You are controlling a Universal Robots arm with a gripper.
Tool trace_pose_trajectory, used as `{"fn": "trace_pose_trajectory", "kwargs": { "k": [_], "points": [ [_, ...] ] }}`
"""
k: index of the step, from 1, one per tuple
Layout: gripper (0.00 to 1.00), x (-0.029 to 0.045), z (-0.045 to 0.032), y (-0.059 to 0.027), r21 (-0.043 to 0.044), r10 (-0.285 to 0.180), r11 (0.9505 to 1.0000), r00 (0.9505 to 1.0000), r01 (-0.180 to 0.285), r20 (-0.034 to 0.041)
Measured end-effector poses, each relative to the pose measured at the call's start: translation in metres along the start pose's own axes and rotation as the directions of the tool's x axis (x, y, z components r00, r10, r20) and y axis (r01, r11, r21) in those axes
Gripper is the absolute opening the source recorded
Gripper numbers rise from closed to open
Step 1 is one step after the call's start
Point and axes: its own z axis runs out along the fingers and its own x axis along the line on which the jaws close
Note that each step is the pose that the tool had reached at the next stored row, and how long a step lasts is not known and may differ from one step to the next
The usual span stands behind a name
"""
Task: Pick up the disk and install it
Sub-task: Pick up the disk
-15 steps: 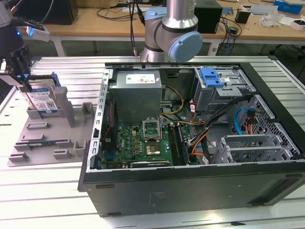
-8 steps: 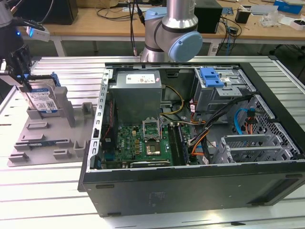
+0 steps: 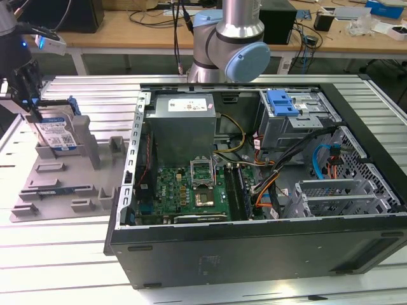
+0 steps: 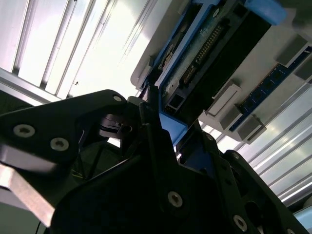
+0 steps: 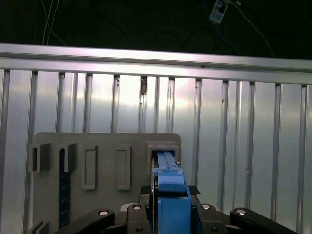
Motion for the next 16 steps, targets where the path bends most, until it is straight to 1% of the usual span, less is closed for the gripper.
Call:
{"fn": "trace_pose_trajectory", "kwargs": {
  "k": [3,10,11,12,16],
  "points": [
    [0.38,0.0000,-0.0032,0.0001,0.0004,0.000,1.0000,1.0000,0.000,-0.0004],
    [0.38,0.0000,-0.0032,0.0001,0.0010,0.000,1.0000,1.0000,0.000,-0.0006],
    [0.39,0.0000,-0.0032,0.0001,0.0011,0.000,1.0000,1.0000,0.000,-0.0006],
    [0.45,-0.0001,-0.0032,0.0001,0.0011,0.000,1.0000,1.0000,0.000,-0.0006],
    [0.45,0.0000,-0.0032,0.0001,0.0011,0.000,1.0000,1.0000,0.000,-0.0006]
  ]
}}
